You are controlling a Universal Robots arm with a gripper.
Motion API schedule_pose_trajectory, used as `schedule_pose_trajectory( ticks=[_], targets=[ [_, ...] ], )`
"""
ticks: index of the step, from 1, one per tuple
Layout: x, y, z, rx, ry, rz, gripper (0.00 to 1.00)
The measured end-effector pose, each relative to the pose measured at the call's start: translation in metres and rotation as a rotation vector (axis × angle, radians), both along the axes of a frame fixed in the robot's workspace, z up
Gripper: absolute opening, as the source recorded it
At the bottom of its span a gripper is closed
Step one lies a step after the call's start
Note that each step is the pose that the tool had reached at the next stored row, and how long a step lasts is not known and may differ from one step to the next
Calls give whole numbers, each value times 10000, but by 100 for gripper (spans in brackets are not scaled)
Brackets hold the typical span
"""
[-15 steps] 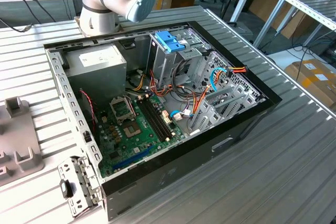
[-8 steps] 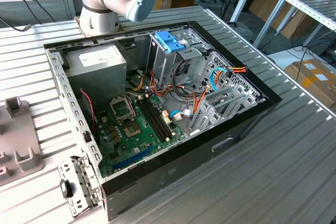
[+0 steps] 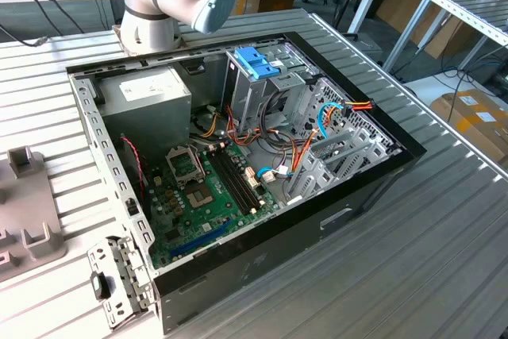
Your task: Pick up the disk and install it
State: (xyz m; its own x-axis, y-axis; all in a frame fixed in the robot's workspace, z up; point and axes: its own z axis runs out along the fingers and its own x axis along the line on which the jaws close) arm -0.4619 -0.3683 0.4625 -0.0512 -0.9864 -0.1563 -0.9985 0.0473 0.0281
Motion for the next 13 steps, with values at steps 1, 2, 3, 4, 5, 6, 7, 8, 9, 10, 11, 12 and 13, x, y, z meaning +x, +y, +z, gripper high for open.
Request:
schedule_pose_trajectory(
  ticks=[1,2,3,4,5,6,7,8,9,10,11,12,13],
  targets=[
    [0,-10,0,0,0,0,37],
    [0,-18,0,0,0,0,37],
    [0,-29,0,0,0,0,37],
    [0,-36,0,0,0,0,37],
    [0,-47,0,0,0,0,37],
    [0,-52,-1,1,-1,0,37],
    [0,-58,0,0,0,0,37],
    [0,-64,0,0,-1,0,37],
    [0,-71,0,0,0,0,37],
    [0,-81,0,0,0,-1,37],
    [0,-91,0,0,-1,0,37],
    [0,-95,0,0,0,0,37],
    [0,-100,0,0,0,-1,37]
  ],
)
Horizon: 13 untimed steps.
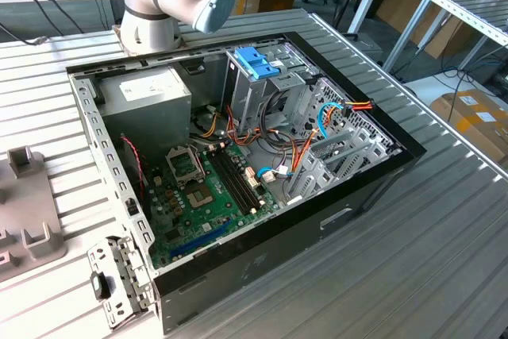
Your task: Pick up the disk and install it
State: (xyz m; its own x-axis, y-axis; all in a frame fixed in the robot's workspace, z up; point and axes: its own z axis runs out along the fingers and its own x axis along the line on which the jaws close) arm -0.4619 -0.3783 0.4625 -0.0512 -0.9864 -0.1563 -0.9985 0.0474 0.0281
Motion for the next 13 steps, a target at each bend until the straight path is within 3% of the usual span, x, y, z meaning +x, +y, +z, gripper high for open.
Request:
schedule_pose_trajectory(
  ticks=[5,9,11,13],
  targets=[
    [0,-16,9,1,-1,1,37],
    [0,-62,12,-5,-1,1,37],
    [2,-64,12,-49,0,2,37],
    [5,-64,12,-168,4,6,37]
  ],
)
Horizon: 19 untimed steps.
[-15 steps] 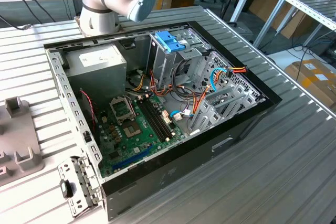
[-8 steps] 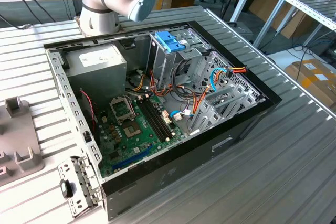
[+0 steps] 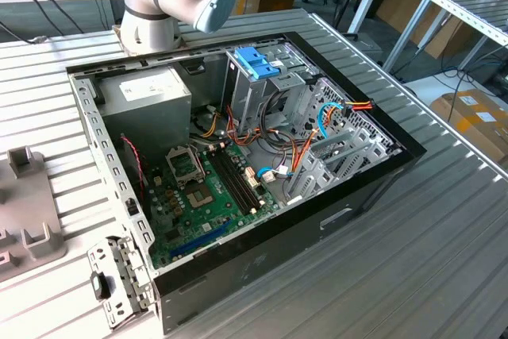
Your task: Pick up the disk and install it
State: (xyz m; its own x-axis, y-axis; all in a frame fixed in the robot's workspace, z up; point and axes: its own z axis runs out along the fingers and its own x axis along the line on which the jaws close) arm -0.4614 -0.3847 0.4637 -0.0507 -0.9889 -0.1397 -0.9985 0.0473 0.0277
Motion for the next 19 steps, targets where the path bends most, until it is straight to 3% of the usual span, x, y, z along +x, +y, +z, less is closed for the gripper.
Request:
schedule_pose_trajectory(
  ticks=[2,4,10,14,19],
  targets=[
    [7,0,1,-170,8,5,37],
    [24,0,0,-265,26,17,37],
    [128,0,-2,-316,100,51,37],
    [196,0,-10,-417,168,72,37],
    [273,0,-26,-404,207,74,37]
  ],
)
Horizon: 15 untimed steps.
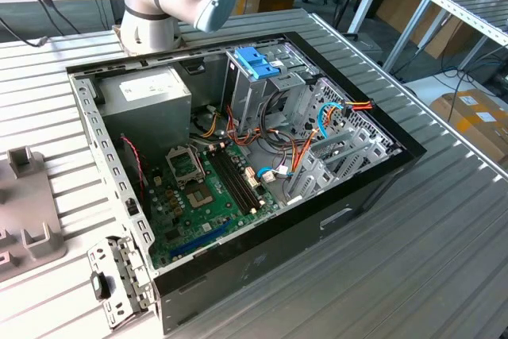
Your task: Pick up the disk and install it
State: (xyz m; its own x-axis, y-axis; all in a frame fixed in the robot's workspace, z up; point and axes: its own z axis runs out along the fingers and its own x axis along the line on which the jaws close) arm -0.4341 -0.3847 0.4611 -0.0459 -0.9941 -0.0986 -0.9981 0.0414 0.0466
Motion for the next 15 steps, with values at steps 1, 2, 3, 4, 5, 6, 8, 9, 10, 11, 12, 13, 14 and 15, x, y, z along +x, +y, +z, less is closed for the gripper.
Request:
schedule_pose_trajectory(
  ticks=[1,2,3,4,5,6,8,9,10,11,12,13,14,15],
  targets=[
    [13,0,-5,0,4,0,37],
    [20,0,-9,0,6,0,37],
    [26,0,-13,1,7,-1,37],
    [34,0,-18,0,11,-1,37],
    [38,0,-22,0,11,0,37],
    [43,0,-29,-1,14,0,37],
    [56,0,-42,-2,19,0,37],
    [64,0,-52,-2,20,0,37],
    [69,0,-57,-2,22,0,37],
    [74,0,-61,-2,23,0,37],
    [81,0,-65,-3,25,0,37],
    [86,0,-70,-2,26,-1,37],
    [92,0,-75,-2,29,0,37],
    [98,0,-80,-2,30,0,37]
  ],
)
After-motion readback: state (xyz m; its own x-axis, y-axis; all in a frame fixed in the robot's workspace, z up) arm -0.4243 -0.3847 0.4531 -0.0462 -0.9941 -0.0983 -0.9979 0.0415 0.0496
